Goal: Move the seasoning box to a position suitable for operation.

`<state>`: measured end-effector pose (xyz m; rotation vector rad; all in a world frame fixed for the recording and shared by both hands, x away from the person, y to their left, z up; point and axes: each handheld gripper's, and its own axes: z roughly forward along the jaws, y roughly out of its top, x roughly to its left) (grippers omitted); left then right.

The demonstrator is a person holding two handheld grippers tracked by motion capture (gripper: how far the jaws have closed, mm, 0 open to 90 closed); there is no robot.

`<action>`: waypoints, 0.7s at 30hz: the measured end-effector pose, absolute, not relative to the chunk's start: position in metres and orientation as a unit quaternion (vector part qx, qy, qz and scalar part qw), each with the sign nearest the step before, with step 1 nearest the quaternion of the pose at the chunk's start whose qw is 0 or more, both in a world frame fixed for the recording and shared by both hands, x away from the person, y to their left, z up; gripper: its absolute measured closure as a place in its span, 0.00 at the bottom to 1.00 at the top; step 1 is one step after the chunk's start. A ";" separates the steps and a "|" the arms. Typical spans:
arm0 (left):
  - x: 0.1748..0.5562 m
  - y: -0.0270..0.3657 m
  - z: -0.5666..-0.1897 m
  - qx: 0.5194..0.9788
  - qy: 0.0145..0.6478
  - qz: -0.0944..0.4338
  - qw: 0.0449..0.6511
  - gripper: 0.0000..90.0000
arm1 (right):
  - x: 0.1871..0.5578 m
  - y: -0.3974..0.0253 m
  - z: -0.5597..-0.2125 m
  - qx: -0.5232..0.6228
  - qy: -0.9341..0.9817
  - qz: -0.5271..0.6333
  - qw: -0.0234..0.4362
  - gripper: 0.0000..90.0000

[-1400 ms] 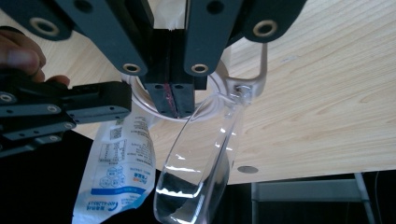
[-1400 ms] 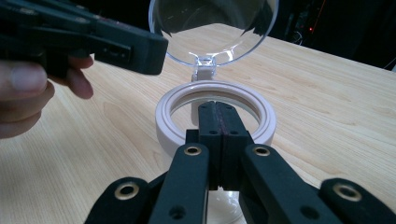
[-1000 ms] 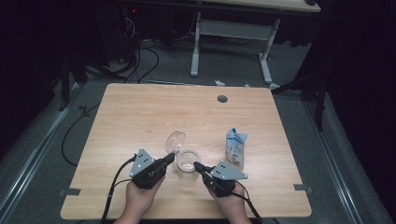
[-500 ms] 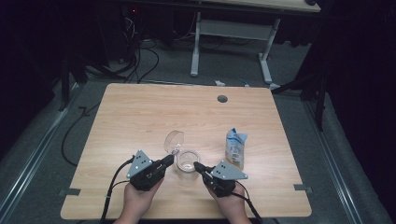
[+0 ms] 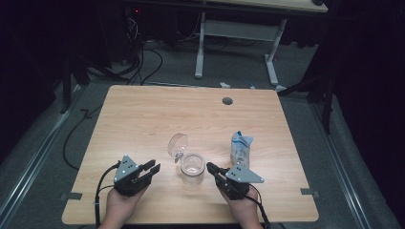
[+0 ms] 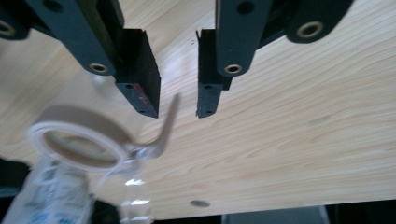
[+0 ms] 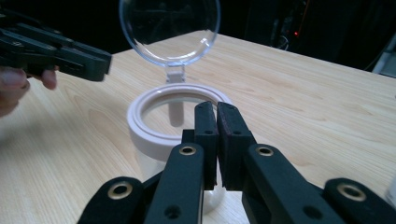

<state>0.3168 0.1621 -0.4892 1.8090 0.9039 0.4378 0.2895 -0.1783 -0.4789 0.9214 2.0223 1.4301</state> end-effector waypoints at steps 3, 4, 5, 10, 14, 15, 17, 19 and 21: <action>0.319 0.175 -0.495 0.752 0.388 0.194 0.497 0.71 | 0.290 -0.182 -0.481 0.342 0.743 0.519 0.248 0.96; 0.319 0.180 -0.500 0.748 0.395 0.195 0.497 0.69 | 0.291 -0.183 -0.481 0.342 0.744 0.518 0.247 0.96; 0.317 0.184 -0.505 0.744 0.402 0.199 0.496 0.68 | 0.291 -0.184 -0.482 0.345 0.744 0.516 0.247 0.96; 0.314 0.197 -0.516 0.745 0.414 0.193 0.486 0.65 | 0.291 -0.190 -0.489 0.356 0.748 0.501 0.251 0.95; 0.311 0.199 -0.512 0.747 0.402 0.197 0.493 0.65 | 0.292 -0.193 -0.493 0.365 0.749 0.493 0.250 0.94; 0.311 0.198 -0.512 0.747 0.399 0.204 0.490 0.64 | 0.292 -0.193 -0.493 0.367 0.750 0.491 0.250 0.93; 0.311 0.196 -0.512 0.752 0.392 0.205 0.489 0.63 | 0.292 -0.194 -0.494 0.370 0.753 0.482 0.255 0.92; 0.311 0.195 -0.513 0.754 0.389 0.206 0.487 0.63 | 0.292 -0.196 -0.497 0.369 0.757 0.472 0.261 0.91; 0.311 0.195 -0.514 0.756 0.387 0.210 0.485 0.62 | 0.292 -0.199 -0.498 0.372 0.761 0.462 0.264 0.90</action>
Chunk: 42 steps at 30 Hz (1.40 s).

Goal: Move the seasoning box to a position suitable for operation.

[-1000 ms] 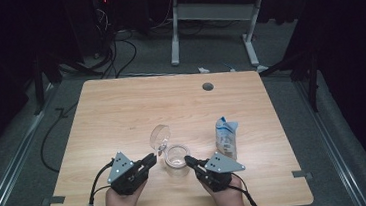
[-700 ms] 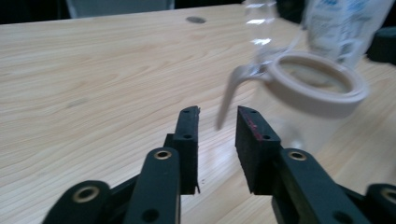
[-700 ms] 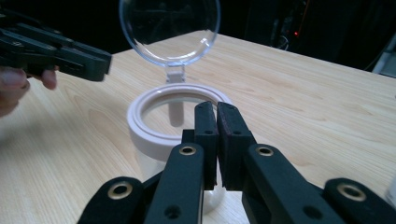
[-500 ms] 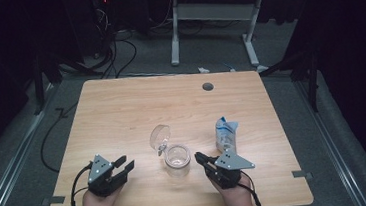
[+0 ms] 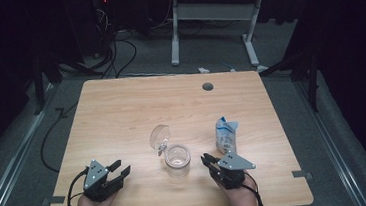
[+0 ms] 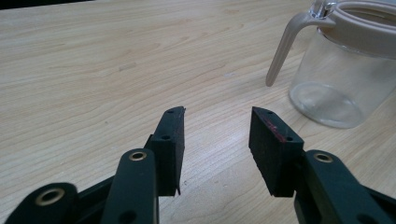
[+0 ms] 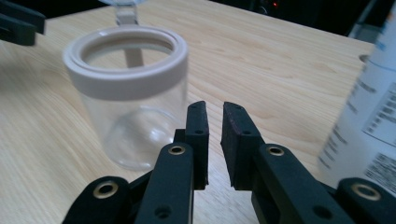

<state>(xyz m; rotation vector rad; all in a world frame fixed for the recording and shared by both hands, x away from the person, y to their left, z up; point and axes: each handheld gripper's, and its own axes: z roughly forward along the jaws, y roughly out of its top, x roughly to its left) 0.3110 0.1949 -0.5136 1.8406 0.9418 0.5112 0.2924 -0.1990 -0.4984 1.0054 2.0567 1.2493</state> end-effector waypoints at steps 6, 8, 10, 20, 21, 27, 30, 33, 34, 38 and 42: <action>0.312 0.196 -0.513 0.753 0.392 0.208 0.485 0.58 | 0.288 -0.218 -0.503 0.386 0.762 0.450 0.260 0.86; 0.313 0.194 -0.513 0.754 0.392 0.212 0.482 0.57 | 0.284 -0.227 -0.506 0.391 0.761 0.445 0.263 0.86; 0.313 0.193 -0.512 0.753 0.394 0.214 0.482 0.56 | 0.279 -0.235 -0.507 0.397 0.760 0.440 0.268 0.85; 0.318 0.184 -0.508 0.748 0.392 0.225 0.487 0.53 | 0.267 -0.257 -0.507 0.417 0.744 0.441 0.280 0.82; 0.319 0.184 -0.508 0.747 0.392 0.225 0.488 0.53 | 0.266 -0.259 -0.506 0.419 0.741 0.443 0.280 0.82; 0.323 0.181 -0.508 0.747 0.391 0.217 0.492 0.52 | 0.261 -0.275 -0.503 0.447 0.719 0.442 0.297 0.81; 0.324 0.181 -0.508 0.749 0.389 0.214 0.492 0.52 | 0.261 -0.283 -0.502 0.460 0.709 0.441 0.301 0.75; 0.324 0.182 -0.509 0.749 0.391 0.212 0.491 0.51 | 0.264 -0.287 -0.502 0.472 0.702 0.440 0.301 0.67; 0.324 0.183 -0.508 0.748 0.391 0.211 0.492 0.51 | 0.265 -0.287 -0.503 0.475 0.700 0.441 0.299 0.66; 0.324 0.186 -0.507 0.743 0.396 0.209 0.498 0.51 | 0.269 -0.286 -0.504 0.481 0.700 0.436 0.299 0.58; 0.327 0.192 -0.504 0.744 0.397 0.214 0.493 0.51 | 0.275 -0.282 -0.501 0.479 0.702 0.432 0.301 0.55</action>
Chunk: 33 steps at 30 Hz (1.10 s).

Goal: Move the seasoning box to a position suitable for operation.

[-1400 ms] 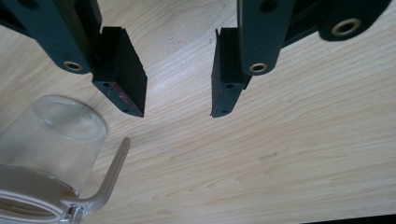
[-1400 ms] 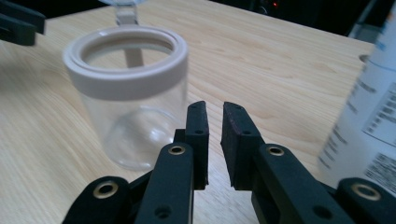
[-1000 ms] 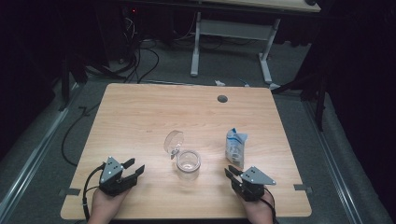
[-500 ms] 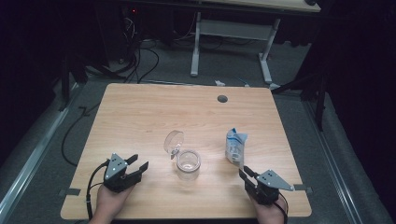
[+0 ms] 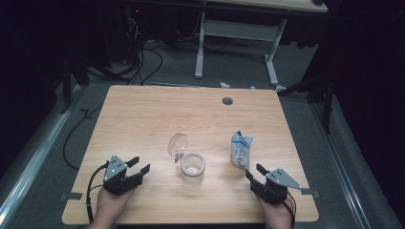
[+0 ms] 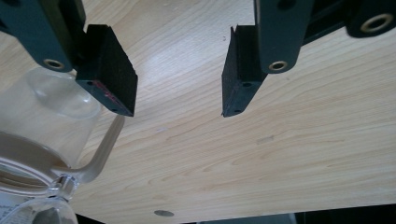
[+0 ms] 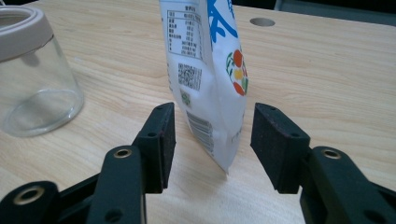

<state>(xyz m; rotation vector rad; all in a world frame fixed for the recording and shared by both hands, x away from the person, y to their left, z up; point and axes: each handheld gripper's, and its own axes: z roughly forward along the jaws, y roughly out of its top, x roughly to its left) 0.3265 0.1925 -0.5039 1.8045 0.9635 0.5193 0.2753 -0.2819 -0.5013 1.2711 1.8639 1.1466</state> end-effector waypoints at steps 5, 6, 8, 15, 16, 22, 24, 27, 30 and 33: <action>0.330 0.205 -0.504 0.737 0.408 0.218 0.493 0.51 | 0.287 -0.277 -0.497 0.471 0.715 0.421 0.299 0.53; 0.330 0.205 -0.504 0.735 0.411 0.218 0.493 0.51 | 0.289 -0.277 -0.496 0.472 0.717 0.418 0.298 0.52; 0.331 0.204 -0.506 0.735 0.412 0.216 0.493 0.51 | 0.293 -0.277 -0.493 0.472 0.719 0.416 0.295 0.53; 0.328 0.201 -0.508 0.742 0.402 0.222 0.488 0.52 | 0.302 -0.274 -0.483 0.459 0.731 0.410 0.294 0.56; 0.328 0.201 -0.508 0.741 0.403 0.222 0.490 0.52 | 0.304 -0.274 -0.482 0.458 0.731 0.411 0.295 0.57; 0.327 0.202 -0.509 0.742 0.403 0.219 0.490 0.51 | 0.310 -0.274 -0.478 0.455 0.729 0.418 0.295 0.63; 0.327 0.202 -0.508 0.743 0.403 0.220 0.487 0.51 | 0.312 -0.273 -0.478 0.451 0.731 0.416 0.297 0.65; 0.327 0.202 -0.508 0.743 0.402 0.220 0.487 0.51 | 0.314 -0.271 -0.477 0.447 0.734 0.413 0.299 0.70; 0.327 0.201 -0.509 0.744 0.401 0.217 0.489 0.51 | 0.315 -0.270 -0.477 0.441 0.737 0.413 0.304 0.75; 0.327 0.201 -0.509 0.744 0.401 0.217 0.488 0.51 | 0.316 -0.269 -0.477 0.441 0.738 0.411 0.303 0.78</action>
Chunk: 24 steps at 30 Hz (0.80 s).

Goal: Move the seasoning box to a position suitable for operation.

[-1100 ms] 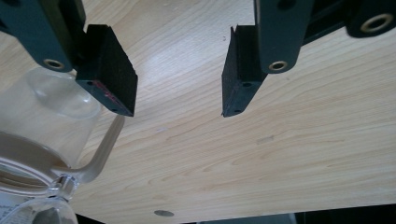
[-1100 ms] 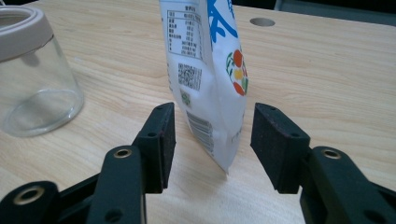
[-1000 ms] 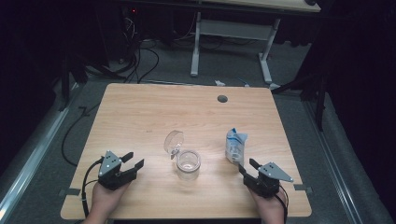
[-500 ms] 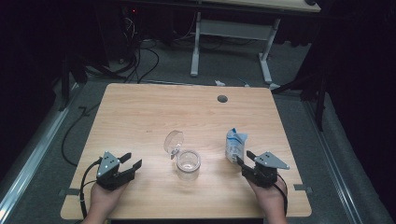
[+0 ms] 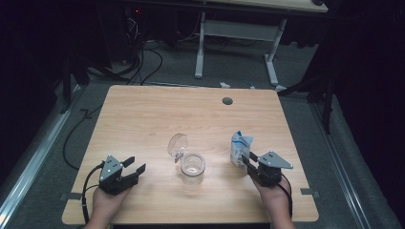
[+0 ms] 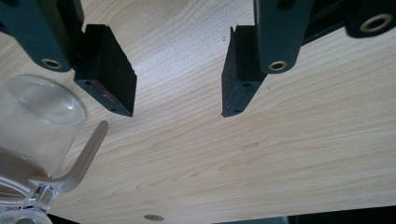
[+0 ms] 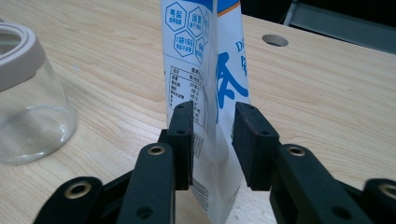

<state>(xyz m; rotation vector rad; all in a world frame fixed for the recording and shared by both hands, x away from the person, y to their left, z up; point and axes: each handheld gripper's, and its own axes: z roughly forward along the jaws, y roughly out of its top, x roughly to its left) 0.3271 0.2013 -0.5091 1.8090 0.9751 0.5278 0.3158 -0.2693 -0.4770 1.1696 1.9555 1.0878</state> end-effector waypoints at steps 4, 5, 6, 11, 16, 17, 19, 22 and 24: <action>0.327 0.202 -0.509 0.745 0.402 0.217 0.487 0.51 | 0.320 -0.270 -0.479 0.446 0.740 0.409 0.293 0.82; 0.327 0.202 -0.509 0.745 0.402 0.217 0.487 0.51 | 0.320 -0.269 -0.479 0.445 0.742 0.408 0.292 0.83; 0.327 0.202 -0.510 0.745 0.402 0.217 0.487 0.51 | 0.321 -0.269 -0.479 0.443 0.741 0.409 0.295 0.83; 0.328 0.203 -0.510 0.743 0.405 0.218 0.486 0.51 | 0.322 -0.267 -0.479 0.436 0.744 0.408 0.298 0.87; 0.328 0.202 -0.510 0.744 0.405 0.217 0.486 0.51 | 0.323 -0.267 -0.478 0.439 0.747 0.404 0.292 0.93; 0.328 0.202 -0.510 0.744 0.404 0.216 0.487 0.51 | 0.323 -0.266 -0.477 0.440 0.748 0.402 0.293 0.94; 0.328 0.202 -0.510 0.743 0.404 0.216 0.488 0.51 | 0.323 -0.266 -0.476 0.437 0.750 0.398 0.296 0.96; 0.328 0.202 -0.511 0.741 0.406 0.212 0.491 0.51 | 0.323 -0.265 -0.475 0.435 0.752 0.396 0.297 0.97; 0.328 0.202 -0.511 0.741 0.406 0.212 0.491 0.51 | 0.324 -0.265 -0.475 0.436 0.752 0.395 0.296 0.97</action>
